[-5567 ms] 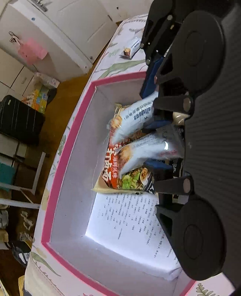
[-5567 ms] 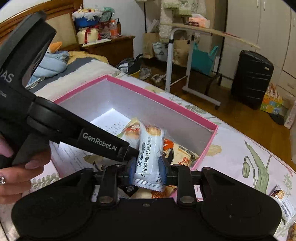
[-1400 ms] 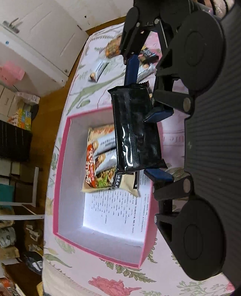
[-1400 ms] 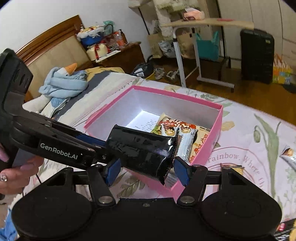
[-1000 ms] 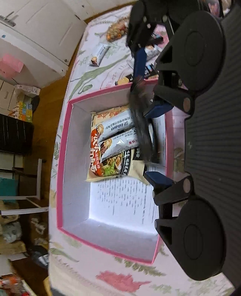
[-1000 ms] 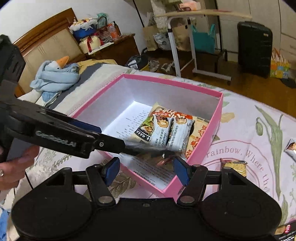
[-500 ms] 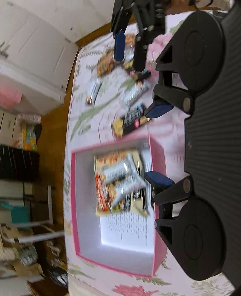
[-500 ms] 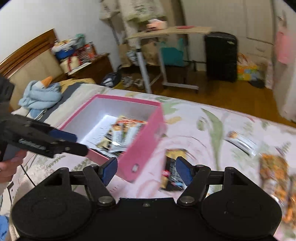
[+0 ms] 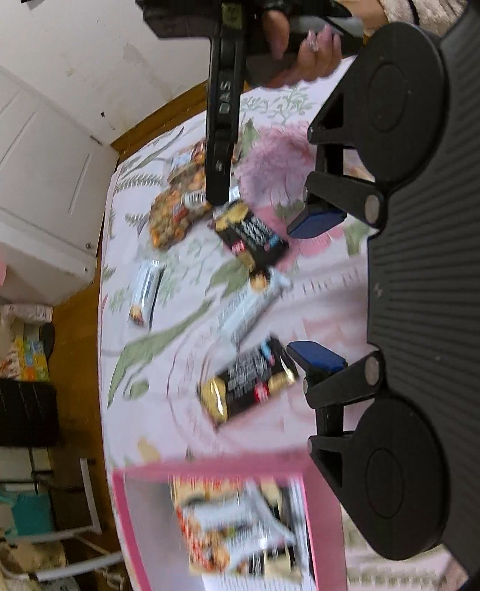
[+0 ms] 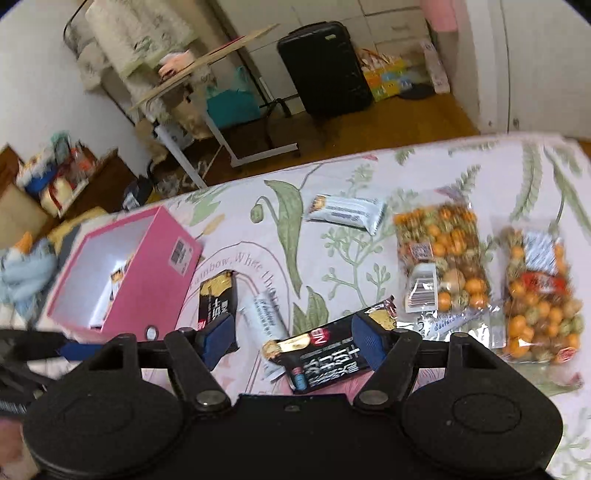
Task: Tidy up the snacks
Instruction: 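Grasp the black NB biscuit bar with the left gripper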
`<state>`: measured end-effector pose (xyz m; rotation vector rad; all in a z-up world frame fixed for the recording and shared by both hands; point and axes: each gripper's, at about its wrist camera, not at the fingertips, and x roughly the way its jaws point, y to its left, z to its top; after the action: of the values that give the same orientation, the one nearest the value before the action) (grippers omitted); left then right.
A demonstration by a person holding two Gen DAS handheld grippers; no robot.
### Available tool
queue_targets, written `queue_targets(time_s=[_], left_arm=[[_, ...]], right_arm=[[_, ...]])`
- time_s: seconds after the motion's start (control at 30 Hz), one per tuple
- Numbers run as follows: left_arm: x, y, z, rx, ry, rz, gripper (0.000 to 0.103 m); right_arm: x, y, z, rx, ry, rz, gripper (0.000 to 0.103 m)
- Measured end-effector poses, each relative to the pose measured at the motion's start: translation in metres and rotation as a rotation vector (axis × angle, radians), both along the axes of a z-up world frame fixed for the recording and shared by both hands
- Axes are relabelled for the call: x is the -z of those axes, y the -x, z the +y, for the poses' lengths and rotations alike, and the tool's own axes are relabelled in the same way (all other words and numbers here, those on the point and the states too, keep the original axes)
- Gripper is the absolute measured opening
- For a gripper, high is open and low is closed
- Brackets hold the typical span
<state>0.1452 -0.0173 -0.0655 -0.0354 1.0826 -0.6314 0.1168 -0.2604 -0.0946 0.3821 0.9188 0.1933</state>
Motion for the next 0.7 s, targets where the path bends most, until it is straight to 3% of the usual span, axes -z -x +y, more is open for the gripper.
queue_targets(time_s=[0.2,0.4,0.57,0.7], left_arm=[[0.027,-0.011,-0.049,0.036,0.006,-0.025,0.059],[0.058,-0.03,-0.082,0.096,-0.032,-0.05,0.059],[0.086,-0.037,-0.106,0.207,-0.101,-0.041,0.06],[0.087,-0.029,-0.12,0.286,-0.151,-0.152,0.063]], right_arm=[[0.036,-0.01,-0.017,0.069,-0.091,0.093,0.075],[0.056,-0.005,-0.028,0.161,-0.128,0.174,0.075],[0.074,-0.006,-0.037,0.227,-0.206,0.242,0.075],[0.086,-0.011,-0.036,0.258,-0.232,0.287,0.075]])
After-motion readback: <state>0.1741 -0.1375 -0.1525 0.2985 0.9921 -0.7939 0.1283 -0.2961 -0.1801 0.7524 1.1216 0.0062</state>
